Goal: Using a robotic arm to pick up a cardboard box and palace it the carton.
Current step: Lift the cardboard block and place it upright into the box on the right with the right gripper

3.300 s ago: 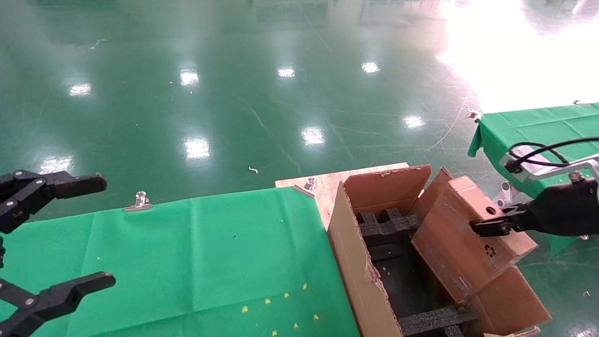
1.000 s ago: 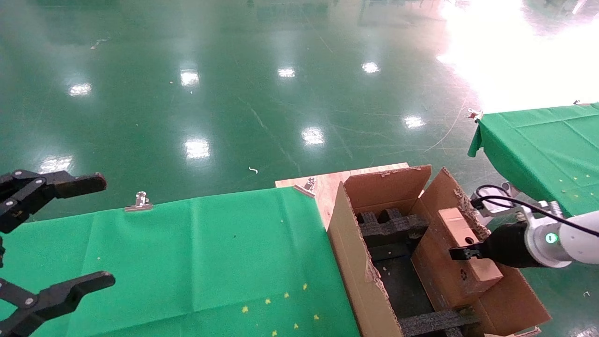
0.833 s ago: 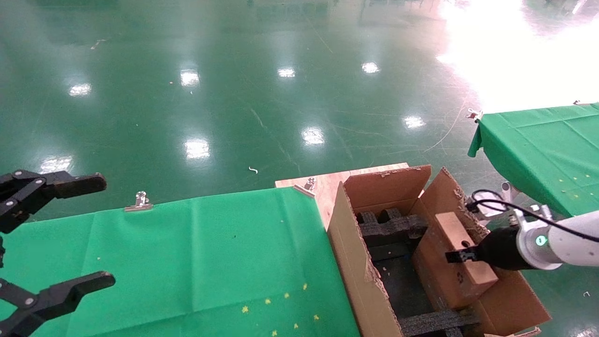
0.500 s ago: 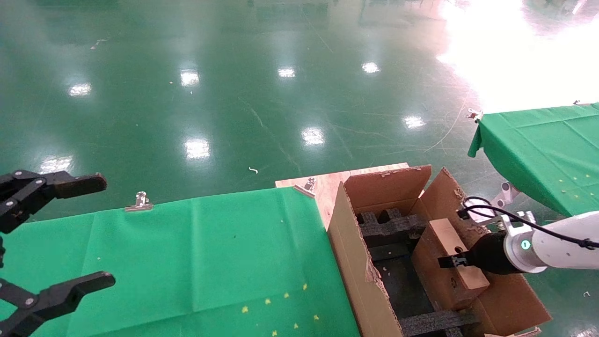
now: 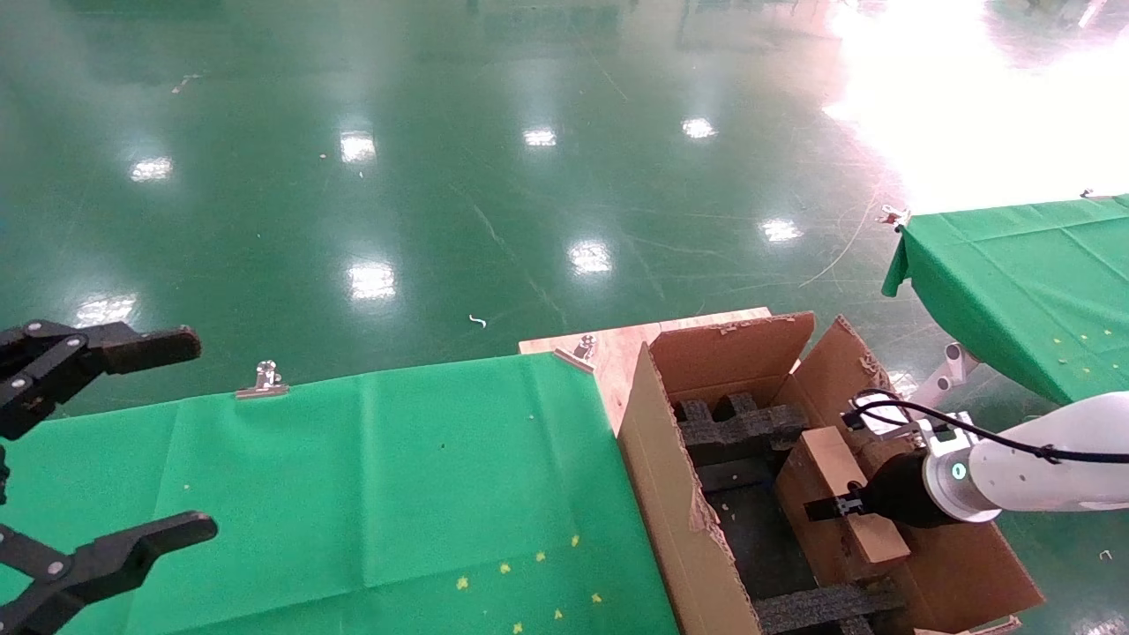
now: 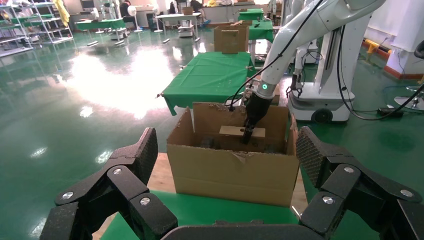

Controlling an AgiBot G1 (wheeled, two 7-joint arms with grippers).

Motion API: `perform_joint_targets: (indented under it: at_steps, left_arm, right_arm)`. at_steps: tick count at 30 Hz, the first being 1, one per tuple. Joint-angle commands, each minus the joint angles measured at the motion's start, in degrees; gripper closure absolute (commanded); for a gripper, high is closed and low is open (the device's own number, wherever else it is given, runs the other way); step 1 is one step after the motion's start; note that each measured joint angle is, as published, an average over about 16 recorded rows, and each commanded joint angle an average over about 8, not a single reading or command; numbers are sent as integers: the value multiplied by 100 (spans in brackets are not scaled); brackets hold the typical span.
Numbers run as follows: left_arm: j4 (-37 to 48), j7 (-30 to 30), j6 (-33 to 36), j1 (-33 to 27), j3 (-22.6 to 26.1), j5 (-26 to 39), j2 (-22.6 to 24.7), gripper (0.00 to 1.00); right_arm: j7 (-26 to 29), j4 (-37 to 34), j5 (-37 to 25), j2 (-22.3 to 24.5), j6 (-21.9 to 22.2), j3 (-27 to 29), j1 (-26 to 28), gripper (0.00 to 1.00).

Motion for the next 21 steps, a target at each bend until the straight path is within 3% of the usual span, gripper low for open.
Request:
perform_joint_targets:
  at_steps: [1,4,6,12,14,21]
  left_arm:
    - [0,0,0,0,0,0,0,0]
    - [0,0,0,0,0,0,0,0]
    - [0,0,0,0,0,0,0,0]
    - [1,0,-1,1,0,0,-1,0]
    - [1,0,-2,2,-1,-1,-1,0]
    - [1,0,-2,1,0,-1,-1,0]
  right_arm:
    - [-136,-138,110,-72,-13,34,-80,100]
    - [-299,-290,227,-133,-58,81,-143,100]
    - [-375,-362,279,-162,-84,102,-171,93]
    - [-537,-512,389,-234,-154,148,-218,18]
    - [-562,-536,408,-248,-169,158,-226,0]
    - [-523,-492,381,-226,-170,147,-216,0]
